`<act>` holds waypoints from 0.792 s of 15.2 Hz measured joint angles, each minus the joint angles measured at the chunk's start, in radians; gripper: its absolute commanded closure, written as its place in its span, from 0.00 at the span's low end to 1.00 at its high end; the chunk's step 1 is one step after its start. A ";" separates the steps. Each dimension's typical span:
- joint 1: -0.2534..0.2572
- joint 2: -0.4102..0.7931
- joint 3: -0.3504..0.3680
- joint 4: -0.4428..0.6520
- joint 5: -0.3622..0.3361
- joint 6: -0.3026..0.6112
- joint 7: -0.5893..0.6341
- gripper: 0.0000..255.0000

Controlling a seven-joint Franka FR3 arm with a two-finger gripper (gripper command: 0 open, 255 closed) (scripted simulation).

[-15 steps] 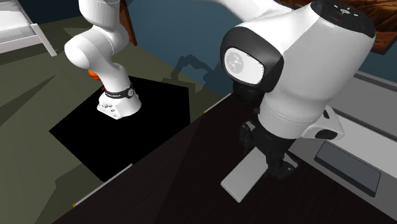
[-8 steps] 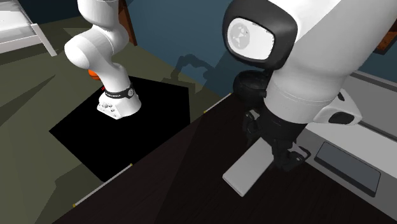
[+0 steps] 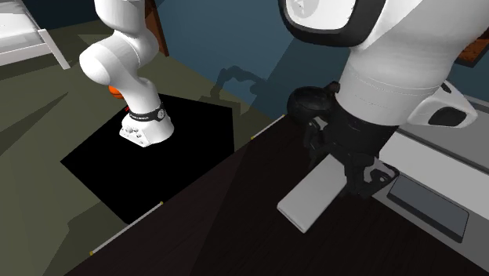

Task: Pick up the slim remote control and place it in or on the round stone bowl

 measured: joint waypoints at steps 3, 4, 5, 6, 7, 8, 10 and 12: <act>-0.004 -0.003 -0.002 0.036 -0.002 -0.039 0.001 1.00; -0.003 -0.005 -0.002 0.047 -0.003 -0.052 0.003 1.00; -0.005 -0.006 -0.003 0.061 -0.004 -0.066 0.004 1.00; -0.005 -0.008 -0.003 0.070 -0.005 -0.077 0.004 1.00; -0.008 -0.003 -0.003 0.088 -0.003 -0.090 0.004 1.00; -0.008 -0.004 -0.003 0.099 -0.004 -0.102 0.006 1.00; 0.017 -0.038 -0.001 0.054 -0.016 -0.089 0.028 1.00; 0.054 -0.078 0.006 0.001 -0.032 -0.073 0.068 1.00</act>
